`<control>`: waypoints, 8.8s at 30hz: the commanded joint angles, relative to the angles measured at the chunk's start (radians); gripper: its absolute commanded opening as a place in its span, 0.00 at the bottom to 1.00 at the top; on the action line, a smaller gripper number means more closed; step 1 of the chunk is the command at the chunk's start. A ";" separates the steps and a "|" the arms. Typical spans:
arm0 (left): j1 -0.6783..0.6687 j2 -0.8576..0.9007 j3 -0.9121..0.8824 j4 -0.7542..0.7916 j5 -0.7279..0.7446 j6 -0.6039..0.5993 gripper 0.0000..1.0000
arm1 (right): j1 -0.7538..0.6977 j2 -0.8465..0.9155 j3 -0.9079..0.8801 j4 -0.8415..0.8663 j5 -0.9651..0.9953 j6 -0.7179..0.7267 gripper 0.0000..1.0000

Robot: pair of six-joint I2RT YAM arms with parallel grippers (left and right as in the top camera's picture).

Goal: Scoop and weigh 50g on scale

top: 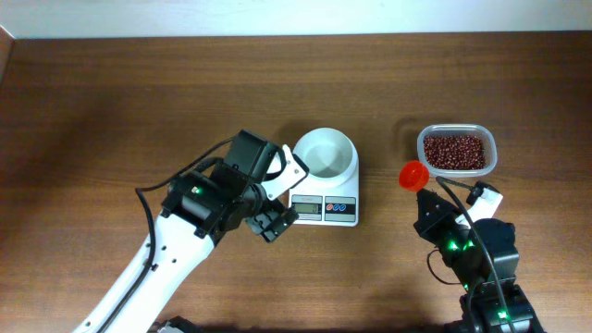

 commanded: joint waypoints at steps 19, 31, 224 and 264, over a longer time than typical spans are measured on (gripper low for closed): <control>0.233 -0.006 0.213 -0.212 0.303 0.291 0.99 | -0.008 -0.002 0.003 -0.050 -0.267 -0.013 0.04; 0.233 -0.006 0.213 -0.212 0.303 0.291 0.99 | -0.008 -0.002 0.003 -0.039 -0.280 -0.068 0.04; 0.401 -0.055 0.078 -0.241 0.422 0.516 0.99 | -0.206 1.297 0.940 -0.534 -1.067 -1.045 0.04; 0.401 -0.055 0.078 -0.241 0.422 0.516 0.99 | -0.037 1.285 0.947 -0.396 -0.683 -1.059 0.04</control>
